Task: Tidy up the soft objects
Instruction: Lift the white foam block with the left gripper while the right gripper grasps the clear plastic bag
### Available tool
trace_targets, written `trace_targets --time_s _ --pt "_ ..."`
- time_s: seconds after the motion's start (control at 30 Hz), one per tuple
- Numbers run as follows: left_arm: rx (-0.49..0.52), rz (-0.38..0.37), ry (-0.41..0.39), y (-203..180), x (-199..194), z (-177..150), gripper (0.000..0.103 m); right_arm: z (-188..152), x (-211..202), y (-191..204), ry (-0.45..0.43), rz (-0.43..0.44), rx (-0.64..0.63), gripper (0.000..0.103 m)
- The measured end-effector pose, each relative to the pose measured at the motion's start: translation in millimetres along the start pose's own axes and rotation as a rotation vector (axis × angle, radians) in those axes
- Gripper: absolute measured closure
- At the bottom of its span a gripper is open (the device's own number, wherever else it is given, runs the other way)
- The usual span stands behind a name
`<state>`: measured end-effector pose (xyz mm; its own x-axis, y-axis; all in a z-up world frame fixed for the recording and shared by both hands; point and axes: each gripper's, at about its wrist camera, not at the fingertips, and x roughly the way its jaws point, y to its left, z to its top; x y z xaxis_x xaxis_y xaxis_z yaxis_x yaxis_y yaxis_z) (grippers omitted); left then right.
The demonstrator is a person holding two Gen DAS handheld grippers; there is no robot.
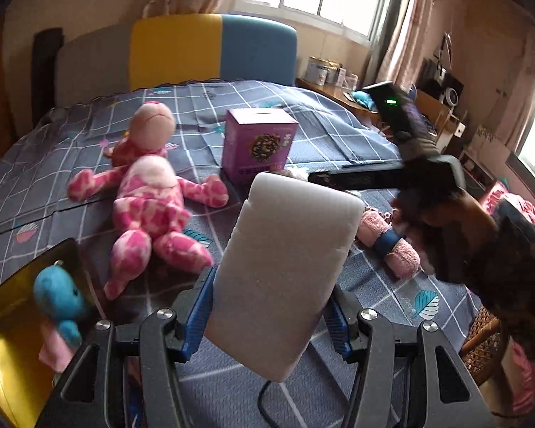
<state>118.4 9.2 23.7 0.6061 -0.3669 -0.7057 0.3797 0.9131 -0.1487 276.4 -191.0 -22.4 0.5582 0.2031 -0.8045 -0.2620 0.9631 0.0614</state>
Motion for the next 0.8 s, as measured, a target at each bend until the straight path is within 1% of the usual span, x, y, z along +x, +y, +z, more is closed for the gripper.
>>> trace_targets --time_s 0.1,0.2,0.37,0.43,0.47,0.5,0.57,0.73,0.8 --pt "-0.031 0.011 -0.020 13 -17 -11 0.045 21 28 4 0.024 -0.035 -0.039 0.033" --pt "-0.071 0.007 -0.035 27 -29 -18 0.045 34 53 7 0.047 -0.080 -0.083 0.032" --pt "-0.123 0.012 -0.036 43 -36 -28 0.045 38 87 13 0.096 -0.112 -0.138 0.032" --pt "-0.136 0.013 -0.034 47 -37 -30 0.045 35 97 12 0.123 -0.093 -0.133 0.033" --pt "-0.143 0.011 -0.034 49 -36 -31 0.045 32 102 12 0.137 -0.091 -0.132 0.040" --pt "-0.148 0.009 -0.033 49 -35 -32 0.045 28 102 11 0.131 -0.098 -0.136 0.048" --pt "-0.156 0.008 -0.031 51 -35 -33 0.045 24 94 12 0.094 -0.085 -0.142 0.060" --pt "-0.173 0.018 -0.033 52 -34 -36 0.045 13 51 26 0.002 -0.031 -0.180 0.061" --pt "-0.187 0.024 -0.035 52 -35 -38 0.045 7 33 36 -0.019 0.003 -0.197 0.061"
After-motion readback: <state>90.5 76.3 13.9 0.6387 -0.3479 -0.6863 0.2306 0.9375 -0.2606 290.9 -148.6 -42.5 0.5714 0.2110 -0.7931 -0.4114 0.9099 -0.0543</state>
